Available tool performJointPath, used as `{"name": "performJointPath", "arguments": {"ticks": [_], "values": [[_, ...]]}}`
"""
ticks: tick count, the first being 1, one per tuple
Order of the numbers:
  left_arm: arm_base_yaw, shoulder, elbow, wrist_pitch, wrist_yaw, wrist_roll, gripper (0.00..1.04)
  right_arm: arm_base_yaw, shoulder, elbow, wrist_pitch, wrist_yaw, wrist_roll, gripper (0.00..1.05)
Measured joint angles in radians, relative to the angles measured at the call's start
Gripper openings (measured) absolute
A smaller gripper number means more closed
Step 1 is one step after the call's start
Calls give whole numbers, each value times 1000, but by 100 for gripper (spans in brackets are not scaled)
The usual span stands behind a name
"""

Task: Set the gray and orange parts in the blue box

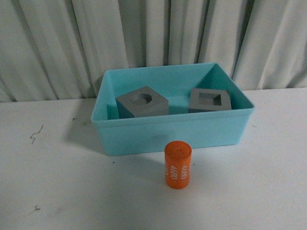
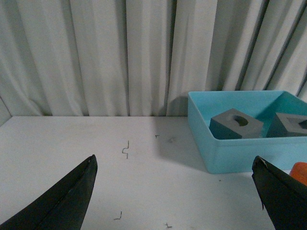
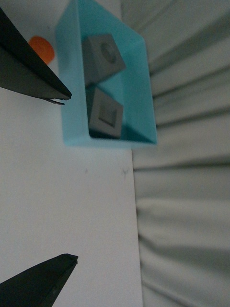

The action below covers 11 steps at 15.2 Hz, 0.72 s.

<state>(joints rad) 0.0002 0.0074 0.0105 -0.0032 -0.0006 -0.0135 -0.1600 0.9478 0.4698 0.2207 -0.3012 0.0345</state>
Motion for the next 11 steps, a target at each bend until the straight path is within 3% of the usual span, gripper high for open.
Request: {"name": "performJointPath", "arguments": {"ticks": [2,6,11], "values": [[0,0,0,0,0,0,98,122,267,148,-47,-82,-126,98],[0,0,0,0,0,0,98,341,570,284,-23,-37,-351,98],[0,0,0,0,0,0,98,471,787,344,26,33,-427,98]]}}
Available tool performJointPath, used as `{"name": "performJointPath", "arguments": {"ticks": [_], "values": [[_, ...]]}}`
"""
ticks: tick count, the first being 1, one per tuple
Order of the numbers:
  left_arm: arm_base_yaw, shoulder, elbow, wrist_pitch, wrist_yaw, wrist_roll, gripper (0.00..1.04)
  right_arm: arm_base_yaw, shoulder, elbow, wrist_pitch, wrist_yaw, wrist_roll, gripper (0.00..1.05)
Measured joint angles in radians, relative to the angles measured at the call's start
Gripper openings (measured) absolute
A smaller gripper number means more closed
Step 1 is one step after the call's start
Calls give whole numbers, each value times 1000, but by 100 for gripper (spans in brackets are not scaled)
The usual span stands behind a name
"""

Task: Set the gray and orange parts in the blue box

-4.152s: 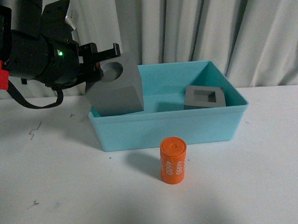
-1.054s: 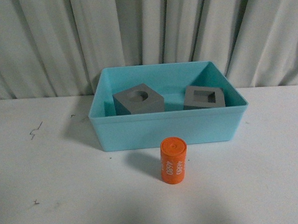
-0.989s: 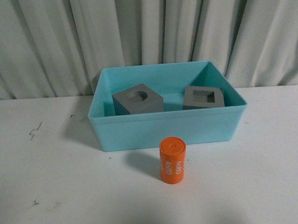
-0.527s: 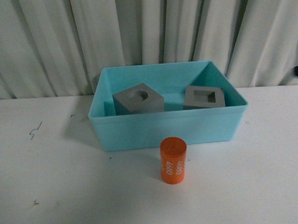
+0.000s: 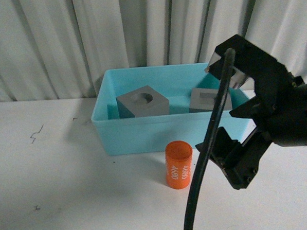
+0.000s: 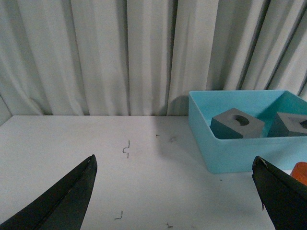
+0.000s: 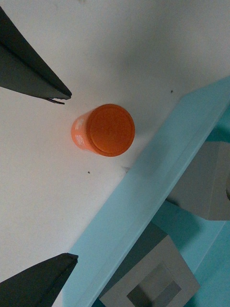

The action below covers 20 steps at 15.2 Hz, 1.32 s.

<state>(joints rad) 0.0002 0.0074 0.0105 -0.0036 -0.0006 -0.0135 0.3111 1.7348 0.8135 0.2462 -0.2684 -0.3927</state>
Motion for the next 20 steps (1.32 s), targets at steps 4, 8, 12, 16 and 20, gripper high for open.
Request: {"name": "performJointPath", "arguments": {"ticks": [4,8,12,16,20], "values": [[0,0,0,0,0,0,98,53,140,73,19,53,4,98],[0,0,0,0,0,0,98,110,224,135,40,70,38,98],[0,0,0,0,0,0,98,129,277,166,47,85,62,98],[0,0,0,0,0,0,98,141,324,187,58,95,86,98],[0,0,0,0,0,0,98,161,359,222,68,129,126,49]]}}
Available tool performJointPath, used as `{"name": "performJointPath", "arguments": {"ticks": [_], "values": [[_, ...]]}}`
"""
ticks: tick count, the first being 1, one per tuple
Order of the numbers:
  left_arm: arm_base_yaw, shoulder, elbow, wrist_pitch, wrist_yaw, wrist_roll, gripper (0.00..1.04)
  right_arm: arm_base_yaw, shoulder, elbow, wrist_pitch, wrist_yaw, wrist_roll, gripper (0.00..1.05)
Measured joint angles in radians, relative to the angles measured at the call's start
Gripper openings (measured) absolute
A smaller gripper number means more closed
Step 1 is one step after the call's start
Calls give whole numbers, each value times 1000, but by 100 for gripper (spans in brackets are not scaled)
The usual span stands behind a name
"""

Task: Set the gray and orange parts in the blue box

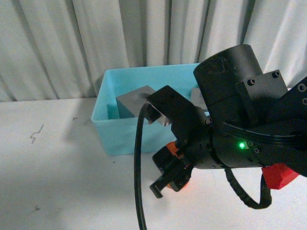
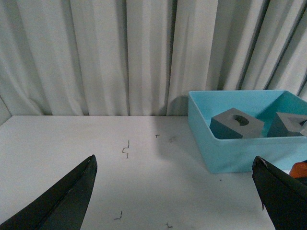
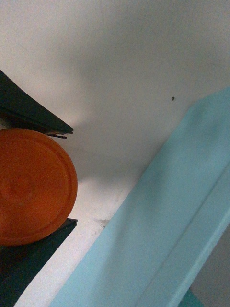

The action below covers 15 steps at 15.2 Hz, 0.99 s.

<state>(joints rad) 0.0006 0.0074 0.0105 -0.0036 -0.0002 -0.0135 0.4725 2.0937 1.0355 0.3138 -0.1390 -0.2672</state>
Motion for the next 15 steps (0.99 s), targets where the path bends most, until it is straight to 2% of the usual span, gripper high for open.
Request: {"name": "performJointPath", "arguments": {"ticks": [4,8,12,15], "values": [[0,0,0,0,0,0,98,-31,-169,-23,32,-61,105,48],[0,0,0,0,0,0,98,-145,-219,189,33,-39,171,48],[0,0,0,0,0,0,98,-100,-14,380,-21,1,216,48],[0,0,0,0,0,0,98,-98,33,375,-28,29,228,48]]}}
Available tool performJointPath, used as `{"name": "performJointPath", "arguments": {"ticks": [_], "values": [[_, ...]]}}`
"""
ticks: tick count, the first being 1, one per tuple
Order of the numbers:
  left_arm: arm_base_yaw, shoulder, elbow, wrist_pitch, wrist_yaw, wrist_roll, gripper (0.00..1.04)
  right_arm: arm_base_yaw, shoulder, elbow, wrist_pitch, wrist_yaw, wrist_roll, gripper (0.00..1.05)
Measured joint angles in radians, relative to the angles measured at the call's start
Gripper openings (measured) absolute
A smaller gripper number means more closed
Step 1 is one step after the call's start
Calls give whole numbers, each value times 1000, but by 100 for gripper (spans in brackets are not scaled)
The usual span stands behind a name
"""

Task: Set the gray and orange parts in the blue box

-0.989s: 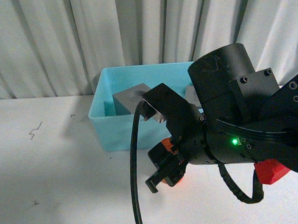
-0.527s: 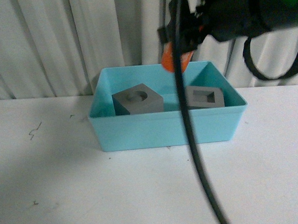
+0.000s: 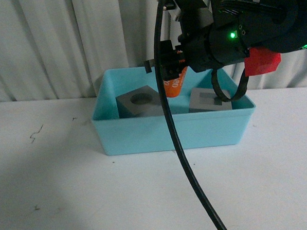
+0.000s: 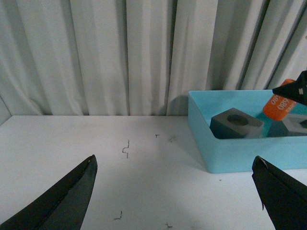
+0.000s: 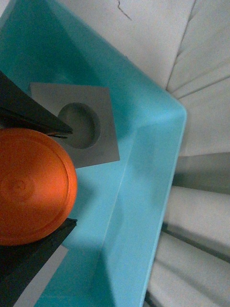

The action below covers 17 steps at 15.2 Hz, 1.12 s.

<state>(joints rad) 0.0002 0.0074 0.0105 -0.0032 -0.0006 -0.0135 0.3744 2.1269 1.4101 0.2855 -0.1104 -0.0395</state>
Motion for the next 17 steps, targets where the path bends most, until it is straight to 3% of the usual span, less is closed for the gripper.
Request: {"name": "performJointPath", "arguments": {"ticks": [15,17], "values": [[0,0,0,0,0,0,98,8,83,-20,-24,55,22,47],[0,0,0,0,0,0,98,12,83,-20,-21,51,22,64]]}}
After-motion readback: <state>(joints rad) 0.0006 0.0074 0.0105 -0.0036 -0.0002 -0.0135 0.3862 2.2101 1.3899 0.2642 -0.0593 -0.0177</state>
